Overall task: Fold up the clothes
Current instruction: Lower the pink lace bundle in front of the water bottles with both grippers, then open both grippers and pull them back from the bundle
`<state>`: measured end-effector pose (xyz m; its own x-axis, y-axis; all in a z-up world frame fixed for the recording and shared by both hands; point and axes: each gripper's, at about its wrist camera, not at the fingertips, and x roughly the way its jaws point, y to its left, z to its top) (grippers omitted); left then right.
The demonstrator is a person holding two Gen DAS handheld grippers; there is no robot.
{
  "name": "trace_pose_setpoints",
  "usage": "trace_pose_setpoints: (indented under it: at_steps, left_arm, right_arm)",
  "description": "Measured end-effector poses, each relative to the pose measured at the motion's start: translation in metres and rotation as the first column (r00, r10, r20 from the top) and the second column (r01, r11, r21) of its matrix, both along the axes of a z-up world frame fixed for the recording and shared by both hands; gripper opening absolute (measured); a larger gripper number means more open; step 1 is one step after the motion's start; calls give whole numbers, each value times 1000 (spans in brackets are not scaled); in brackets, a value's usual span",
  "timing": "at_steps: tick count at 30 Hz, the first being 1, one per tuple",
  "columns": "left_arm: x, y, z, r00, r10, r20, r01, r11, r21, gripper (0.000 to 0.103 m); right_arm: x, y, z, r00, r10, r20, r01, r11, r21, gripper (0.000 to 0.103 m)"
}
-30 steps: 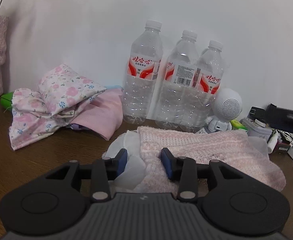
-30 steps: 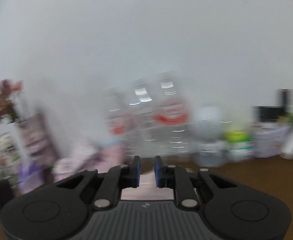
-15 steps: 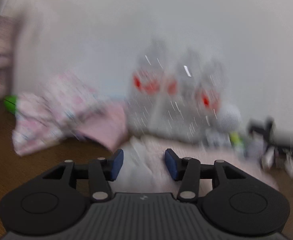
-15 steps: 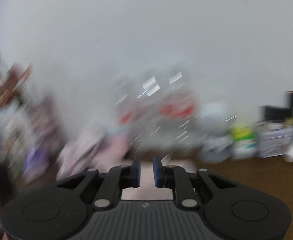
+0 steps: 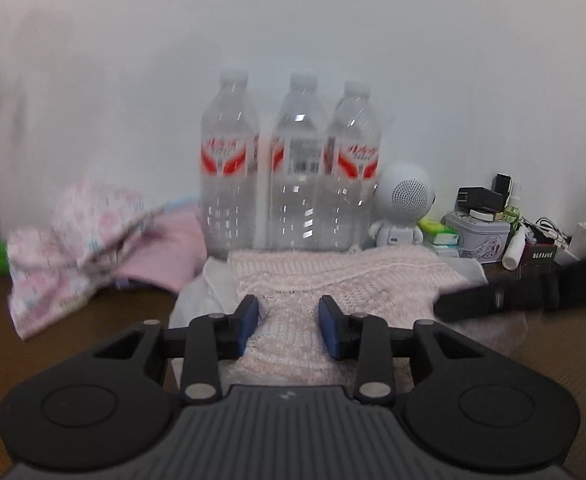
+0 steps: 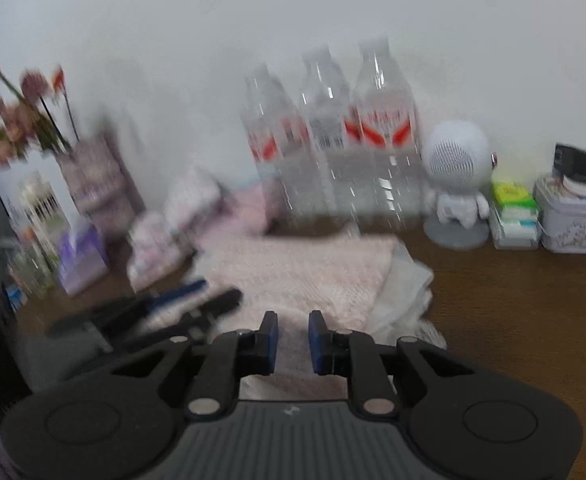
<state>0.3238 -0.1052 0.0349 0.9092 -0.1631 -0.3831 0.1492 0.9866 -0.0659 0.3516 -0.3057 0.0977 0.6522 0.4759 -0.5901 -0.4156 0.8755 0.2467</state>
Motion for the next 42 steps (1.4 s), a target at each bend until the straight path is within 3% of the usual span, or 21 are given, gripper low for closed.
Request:
trace_pose_setpoints:
  at_steps: [7, 12, 18, 20, 24, 28, 30, 32, 35, 38, 39, 40, 41, 42]
  left_arm:
    - [-6, 2, -15, 1000, -4, -6, 4, 1000, -3, 36]
    - [-1, 5, -14, 999, -19, -27, 18, 1000, -25, 38]
    - [1, 8, -23, 999, -14, -30, 13, 999, -32, 39]
    - [1, 5, -19, 999, -15, -34, 14, 999, -32, 39]
    - [2, 9, -20, 999, -21, -43, 20, 999, -36, 40]
    - [6, 3, -29, 999, -24, -36, 24, 1000, 0, 41]
    - [7, 1, -27, 999, -16, -37, 16, 1000, 19, 42]
    - [4, 1, -11, 999, -16, -39, 17, 1000, 23, 42]
    - [4, 6, -9, 998, -18, -55, 18, 1000, -12, 45]
    - [8, 8, -10, 998, -17, -68, 15, 999, -30, 51]
    - [10, 8, -10, 997, -22, -73, 20, 999, -29, 58]
    - [13, 12, -11, 996, -3, -89, -1, 999, -46, 76]
    - [16, 16, -12, 994, 17, -105, -24, 998, -64, 84]
    - [17, 23, -11, 990, 34, -135, -47, 994, -95, 88]
  right_arm:
    - [2, 8, 0, 1000, -15, -8, 15, 1000, -12, 18]
    - [3, 18, -6, 1000, -25, -2, 25, 999, -32, 13]
    - [-10, -3, 20, 987, -107, 124, 90, 986, 137, 15]
    - [-4, -6, 12, 977, -191, 94, 170, 967, 190, 18]
    - [5, 11, -22, 956, -261, 135, 257, 965, 49, 13]
    - [-8, 28, -34, 930, -239, 278, 262, 964, -49, 16]
    - [-16, 35, -42, 923, -228, 310, 266, 960, -85, 16]
    - [-19, 29, -49, 927, -235, 292, 261, 964, -53, 16]
    - [-23, 22, -60, 931, -246, 268, 261, 965, -19, 20]
    - [-28, 25, -69, 925, -259, 278, 279, 959, -37, 22]
    - [-29, 26, -72, 923, -263, 282, 286, 957, -43, 24]
    - [-31, 27, -74, 920, -269, 286, 294, 954, -50, 28]
    - [-38, 27, -75, 913, -284, 294, 314, 948, -59, 38]
    - [-45, 28, -75, 908, -294, 300, 329, 942, -73, 40]
